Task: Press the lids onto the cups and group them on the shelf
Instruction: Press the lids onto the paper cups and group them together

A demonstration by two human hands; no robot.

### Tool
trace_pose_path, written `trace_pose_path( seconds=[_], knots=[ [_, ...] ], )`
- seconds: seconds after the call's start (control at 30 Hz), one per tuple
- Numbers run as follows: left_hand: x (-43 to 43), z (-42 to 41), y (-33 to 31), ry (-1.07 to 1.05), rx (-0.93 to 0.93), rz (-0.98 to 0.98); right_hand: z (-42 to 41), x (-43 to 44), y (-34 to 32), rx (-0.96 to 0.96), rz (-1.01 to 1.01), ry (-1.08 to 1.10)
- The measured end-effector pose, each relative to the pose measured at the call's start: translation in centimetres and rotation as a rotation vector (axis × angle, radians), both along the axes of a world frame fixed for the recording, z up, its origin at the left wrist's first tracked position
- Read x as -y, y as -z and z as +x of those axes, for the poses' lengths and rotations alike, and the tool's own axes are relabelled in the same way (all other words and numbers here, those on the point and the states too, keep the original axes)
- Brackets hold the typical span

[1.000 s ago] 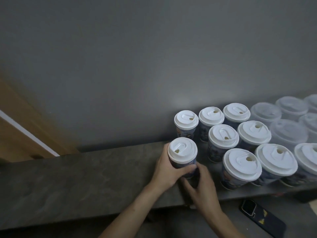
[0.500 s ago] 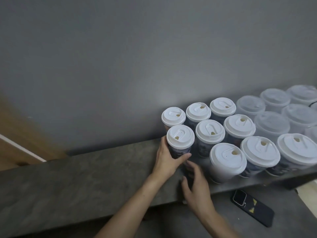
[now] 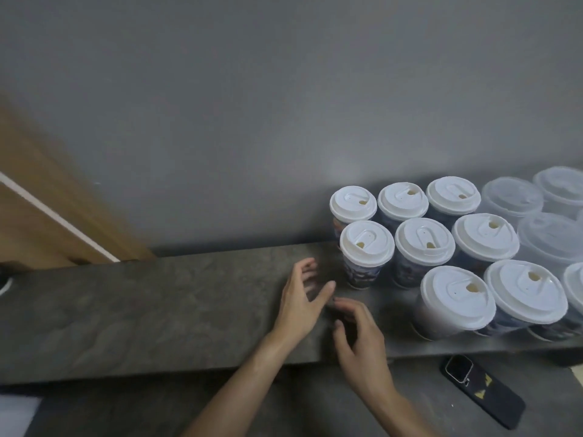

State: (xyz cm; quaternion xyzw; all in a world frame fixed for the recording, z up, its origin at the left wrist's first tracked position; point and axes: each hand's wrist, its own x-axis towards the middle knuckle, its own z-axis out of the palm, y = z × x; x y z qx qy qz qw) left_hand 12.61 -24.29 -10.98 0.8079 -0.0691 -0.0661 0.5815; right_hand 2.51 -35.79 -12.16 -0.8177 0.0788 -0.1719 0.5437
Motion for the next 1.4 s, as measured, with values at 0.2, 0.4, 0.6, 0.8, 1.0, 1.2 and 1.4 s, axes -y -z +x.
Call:
trace_pose_path(
  seconds=[0.2,0.4,0.6,0.8,1.0,1.2,1.4],
  knots=[
    [-8.5,-0.5,0.0,-0.197,0.009,0.052,3.7,-5.7,-0.9,0.007,-0.007,-0.16],
    [-22.2,-0.9,-2.1,-0.445,-0.001,0.076,9.0,-14.7,-3.0,-0.013,-0.049,-0.34],
    [-37.8,-1.5,-4.7,-0.729,0.073,0.189,13.1,-28.2,-6.3,-0.013,-0.108,-0.615],
    [-53.7,4.5,-8.5,-0.933,0.244,0.719,16.2,-39.8,-8.7,-0.023,-0.157,-0.694],
    [-62.9,13.6,-9.4,-0.836,0.252,0.865,18.0,-43.4,-8.6,-0.015,-0.173,-0.646],
    [-63.1,15.9,-8.1,-0.926,0.378,0.649,17.6,-40.4,-7.3,-0.051,-0.218,-0.568],
    [-53.9,11.5,-9.1,-0.78,0.36,0.511,16.1,-35.1,-6.4,-0.052,-0.225,-0.523]
  ],
)
